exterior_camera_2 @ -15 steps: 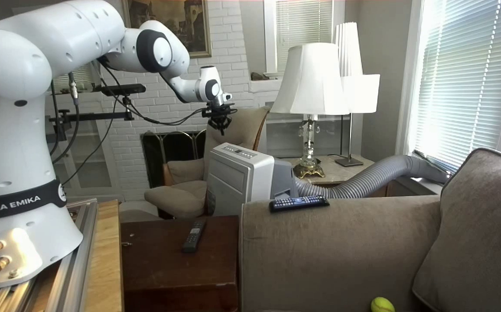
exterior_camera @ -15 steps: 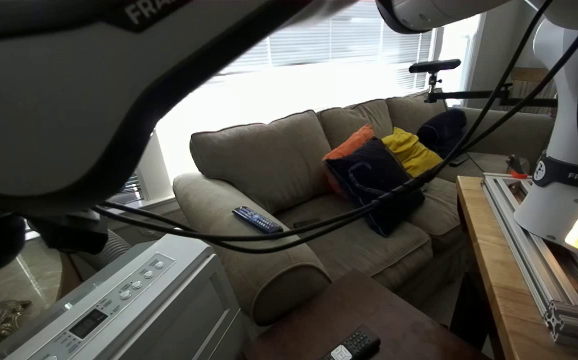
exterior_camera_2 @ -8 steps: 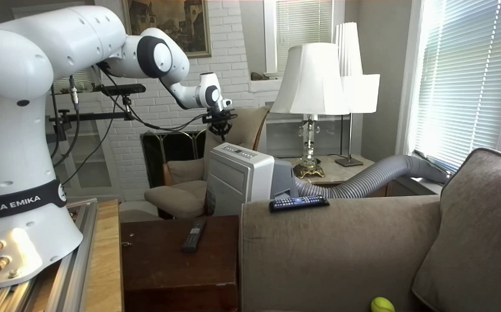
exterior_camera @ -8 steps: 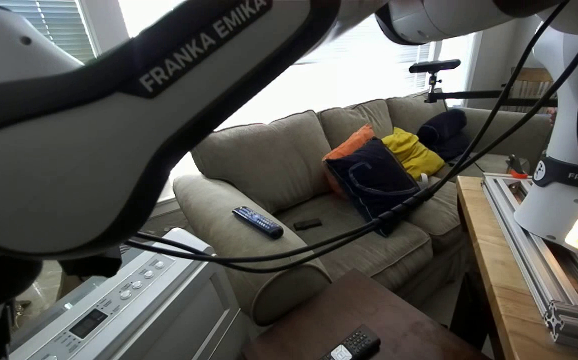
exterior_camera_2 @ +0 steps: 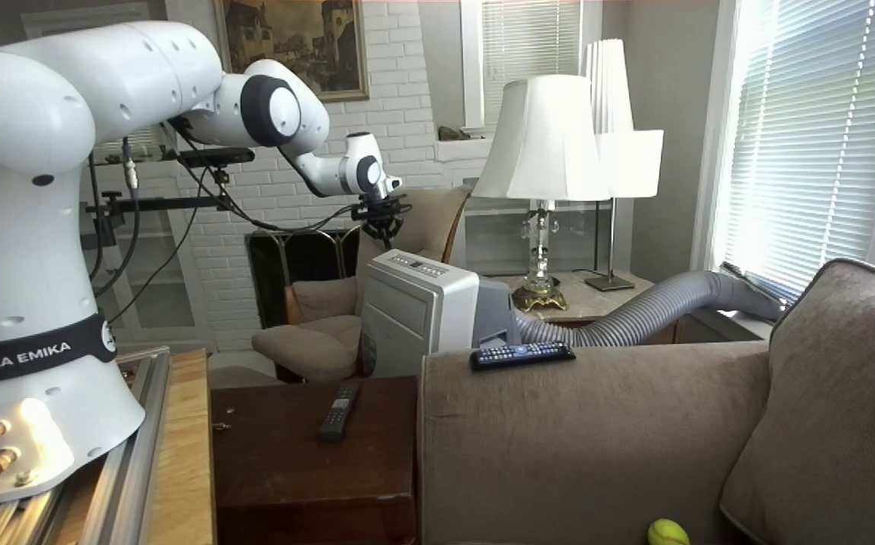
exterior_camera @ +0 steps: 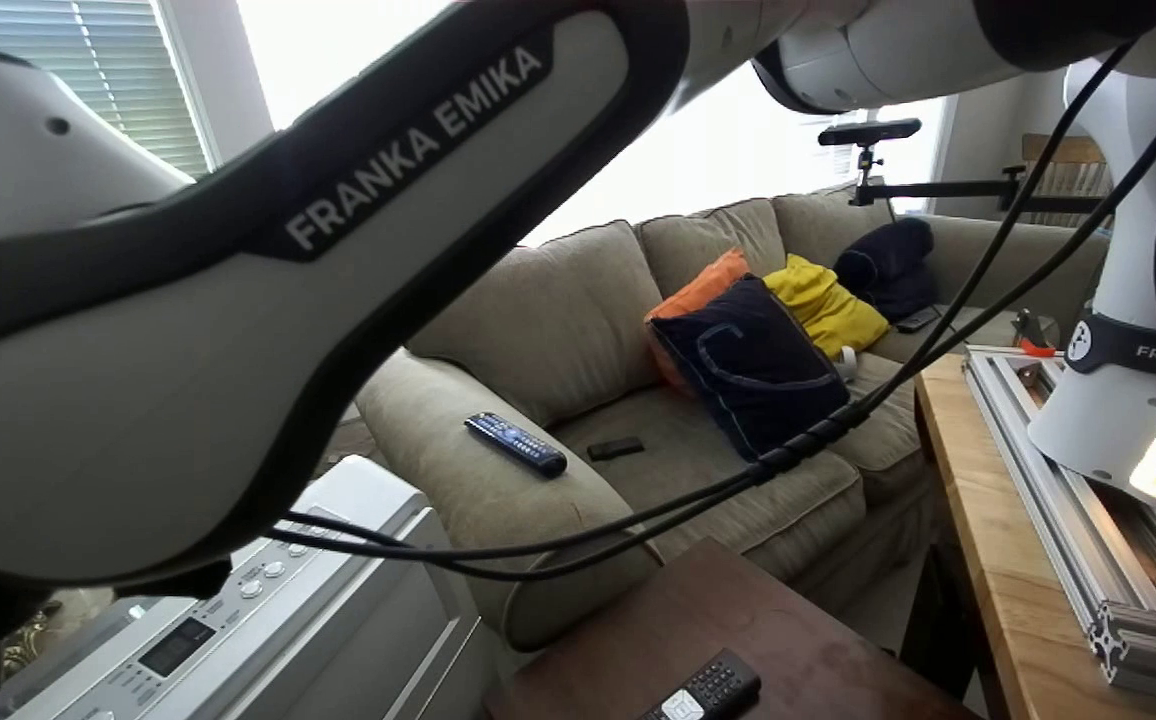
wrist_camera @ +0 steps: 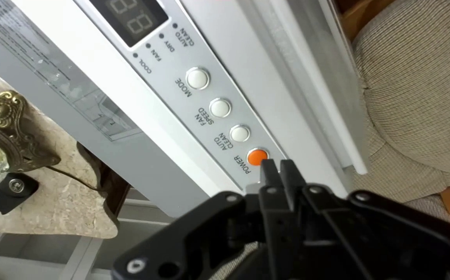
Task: Press a button on the aircon to switch it on
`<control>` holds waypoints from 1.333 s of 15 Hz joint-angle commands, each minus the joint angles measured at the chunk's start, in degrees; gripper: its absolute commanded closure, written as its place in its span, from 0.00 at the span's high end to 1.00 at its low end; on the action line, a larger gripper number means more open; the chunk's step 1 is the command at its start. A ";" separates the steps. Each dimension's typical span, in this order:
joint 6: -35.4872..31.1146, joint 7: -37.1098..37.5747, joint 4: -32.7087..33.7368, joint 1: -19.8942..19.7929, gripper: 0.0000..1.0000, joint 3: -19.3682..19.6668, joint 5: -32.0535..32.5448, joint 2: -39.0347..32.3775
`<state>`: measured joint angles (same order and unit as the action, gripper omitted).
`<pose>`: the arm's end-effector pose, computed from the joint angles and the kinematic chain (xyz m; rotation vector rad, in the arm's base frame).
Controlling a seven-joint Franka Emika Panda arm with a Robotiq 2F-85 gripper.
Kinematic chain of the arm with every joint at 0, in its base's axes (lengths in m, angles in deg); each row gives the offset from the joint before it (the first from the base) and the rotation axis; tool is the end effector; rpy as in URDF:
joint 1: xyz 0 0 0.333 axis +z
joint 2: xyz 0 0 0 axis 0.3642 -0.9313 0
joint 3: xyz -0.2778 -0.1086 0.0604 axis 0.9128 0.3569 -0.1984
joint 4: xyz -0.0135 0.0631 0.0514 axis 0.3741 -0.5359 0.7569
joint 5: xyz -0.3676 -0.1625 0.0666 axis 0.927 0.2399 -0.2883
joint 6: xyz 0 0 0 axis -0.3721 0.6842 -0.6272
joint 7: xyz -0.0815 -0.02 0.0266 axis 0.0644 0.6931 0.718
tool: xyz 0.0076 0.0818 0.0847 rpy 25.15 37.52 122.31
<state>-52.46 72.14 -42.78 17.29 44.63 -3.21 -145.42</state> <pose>0.6186 0.5546 0.1898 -2.6029 -1.4953 -0.6134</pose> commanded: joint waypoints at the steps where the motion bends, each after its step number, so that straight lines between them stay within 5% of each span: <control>1: -0.75 1.92 0.34 0.17 0.40 0.55 -0.15 1.22; 7: -2.28 1.24 -2.49 -1.16 0.82 0.17 -0.19 5.22; 8: -1.90 0.84 -2.34 -1.19 0.38 -0.02 -0.20 5.21; 10: -1.83 0.66 -2.29 -1.19 0.41 -0.32 -0.36 5.17; 13: -2.13 1.60 -2.01 -0.76 0.18 0.14 -0.14 4.93; 14: -1.61 1.26 -2.06 -0.83 0.62 -0.06 -0.24 5.04; 16: -1.51 1.21 -2.27 -0.89 0.59 0.02 -0.20 5.20; 20: -1.50 1.74 -2.73 -0.83 0.87 0.60 0.04 5.45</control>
<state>-53.53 72.71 -42.52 16.46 44.80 -3.25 -141.85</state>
